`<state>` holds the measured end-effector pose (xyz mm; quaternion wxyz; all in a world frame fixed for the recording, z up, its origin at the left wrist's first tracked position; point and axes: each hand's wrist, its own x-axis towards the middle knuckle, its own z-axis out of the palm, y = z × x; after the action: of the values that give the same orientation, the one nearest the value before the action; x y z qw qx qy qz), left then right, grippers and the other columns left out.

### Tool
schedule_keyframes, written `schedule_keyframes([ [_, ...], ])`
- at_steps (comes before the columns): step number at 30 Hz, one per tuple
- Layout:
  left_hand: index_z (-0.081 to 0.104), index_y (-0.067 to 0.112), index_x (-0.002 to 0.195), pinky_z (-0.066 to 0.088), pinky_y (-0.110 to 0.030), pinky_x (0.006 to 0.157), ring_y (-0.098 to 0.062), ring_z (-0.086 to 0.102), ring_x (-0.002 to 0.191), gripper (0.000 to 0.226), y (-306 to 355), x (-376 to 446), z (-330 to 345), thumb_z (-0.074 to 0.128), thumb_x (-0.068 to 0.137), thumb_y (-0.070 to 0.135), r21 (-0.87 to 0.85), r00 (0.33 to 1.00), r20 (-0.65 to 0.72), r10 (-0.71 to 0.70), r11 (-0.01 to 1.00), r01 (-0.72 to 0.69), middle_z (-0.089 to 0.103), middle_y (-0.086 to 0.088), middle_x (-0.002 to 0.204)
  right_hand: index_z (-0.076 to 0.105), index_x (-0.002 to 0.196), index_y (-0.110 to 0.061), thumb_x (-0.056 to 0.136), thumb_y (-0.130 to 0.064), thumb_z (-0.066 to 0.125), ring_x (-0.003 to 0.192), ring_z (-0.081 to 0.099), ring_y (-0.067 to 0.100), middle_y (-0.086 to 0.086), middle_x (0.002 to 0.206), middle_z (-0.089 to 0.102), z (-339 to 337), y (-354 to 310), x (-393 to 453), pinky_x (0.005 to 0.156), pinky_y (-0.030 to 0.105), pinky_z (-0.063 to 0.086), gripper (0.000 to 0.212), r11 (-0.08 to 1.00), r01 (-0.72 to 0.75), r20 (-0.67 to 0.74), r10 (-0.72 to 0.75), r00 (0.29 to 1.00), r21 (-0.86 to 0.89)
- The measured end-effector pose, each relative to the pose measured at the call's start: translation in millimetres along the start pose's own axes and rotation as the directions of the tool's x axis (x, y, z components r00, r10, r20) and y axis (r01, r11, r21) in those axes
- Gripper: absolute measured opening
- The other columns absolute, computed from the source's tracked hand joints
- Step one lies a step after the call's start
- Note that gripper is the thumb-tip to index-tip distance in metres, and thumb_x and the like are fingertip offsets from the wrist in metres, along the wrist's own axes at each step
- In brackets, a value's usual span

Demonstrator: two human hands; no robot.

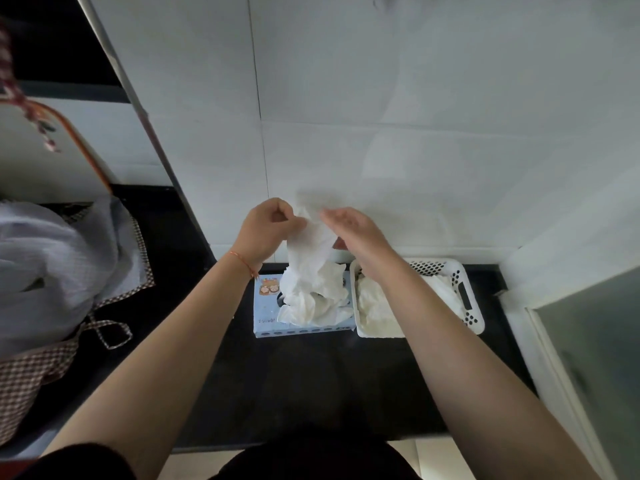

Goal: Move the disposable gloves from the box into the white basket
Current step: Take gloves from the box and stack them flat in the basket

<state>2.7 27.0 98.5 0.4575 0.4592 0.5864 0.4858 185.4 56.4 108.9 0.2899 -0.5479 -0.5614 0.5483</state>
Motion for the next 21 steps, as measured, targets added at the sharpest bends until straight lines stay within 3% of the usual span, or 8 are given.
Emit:
schedule_keyframes([
  [3,0.059,0.019,0.089,0.044,-0.027,0.064,-0.015,0.055,0.069,0.021,11,1,3,0.076,0.082,0.009,0.056,0.998,0.003,0.061,0.997,-0.061,0.062,-0.008,0.077,0.066,0.107,-0.026,0.074,-0.049,0.077,0.092,0.064,0.015,0.000,0.104,0.067,0,0,-2,0.080,0.034,0.053,0.041,0.986,0.041,0.051,-0.033,0.998,-0.160],
  [5,0.061,0.021,0.104,0.047,-0.029,0.067,-0.018,0.057,0.074,0.029,14,3,3,0.077,0.081,0.010,0.068,0.997,0.027,0.074,0.995,-0.075,0.063,-0.013,0.084,0.066,0.100,-0.020,0.079,-0.028,0.078,0.084,0.064,0.015,0.002,0.097,0.069,-1,-3,-3,0.075,0.031,0.051,0.025,0.987,0.062,0.024,-0.060,0.998,-0.146],
  [8,0.060,0.022,0.121,0.052,-0.034,0.075,-0.019,0.060,0.078,0.046,17,4,1,0.078,0.081,0.011,0.123,0.996,0.085,0.013,0.992,-0.023,0.060,-0.012,0.085,0.064,0.094,-0.015,0.083,-0.010,0.071,0.070,0.057,0.010,0.001,0.085,0.064,-4,-12,-7,0.063,0.014,0.045,0.014,0.990,0.098,-0.021,-0.101,0.995,-0.105],
  [11,0.067,0.015,0.114,0.055,-0.037,0.086,-0.020,0.065,0.088,0.028,19,2,-1,0.072,0.087,0.012,0.184,0.950,0.282,-0.133,0.979,0.083,0.067,-0.013,0.094,0.064,0.100,-0.014,0.083,0.001,0.064,0.077,0.061,0.010,0.003,0.094,0.069,-9,-17,-10,0.064,0.012,0.045,0.023,0.990,0.124,-0.022,-0.125,0.992,-0.073],
  [13,0.070,0.008,0.108,0.054,-0.033,0.085,-0.015,0.062,0.090,0.020,19,0,0,0.068,0.089,0.013,0.197,0.934,0.314,-0.169,0.974,0.110,0.067,-0.006,0.093,0.064,0.102,-0.018,0.082,0.004,0.060,0.079,0.062,0.011,0.004,0.098,0.069,-12,-19,-12,0.063,0.012,0.044,0.029,0.990,0.134,-0.008,-0.135,0.991,-0.049],
  [17,0.069,0.005,0.092,0.044,-0.016,0.083,-0.010,0.059,0.097,0.020,16,0,7,0.077,0.082,0.020,0.242,0.990,0.140,-0.002,0.970,-0.032,0.066,0.002,0.104,0.064,0.108,-0.023,0.082,-0.002,0.064,0.080,0.064,0.011,0.003,0.099,0.070,-23,-24,-18,0.068,0.019,0.047,0.032,0.984,0.113,0.053,-0.106,0.993,-0.135],
  [19,0.067,0.012,0.082,0.041,-0.014,0.085,-0.005,0.059,0.100,0.015,20,0,12,0.079,0.080,0.019,0.227,0.987,0.152,0.052,0.970,-0.087,0.066,0.003,0.109,0.062,0.112,-0.027,0.081,-0.011,0.069,0.088,0.065,0.011,0.000,0.105,0.068,-29,-28,-23,0.072,0.022,0.049,0.036,0.957,0.103,0.117,-0.073,0.990,-0.271],
  [21,0.065,0.017,0.074,0.041,-0.014,0.080,0.000,0.061,0.085,0.014,27,-1,18,0.078,0.081,0.018,0.240,0.970,0.237,0.048,0.965,-0.106,0.069,0.010,0.090,0.060,0.112,-0.028,0.079,-0.022,0.077,0.091,0.062,0.007,-0.005,0.106,0.063,-32,-33,-27,0.073,0.022,0.049,0.038,0.927,0.109,0.153,-0.056,0.987,-0.360],
])
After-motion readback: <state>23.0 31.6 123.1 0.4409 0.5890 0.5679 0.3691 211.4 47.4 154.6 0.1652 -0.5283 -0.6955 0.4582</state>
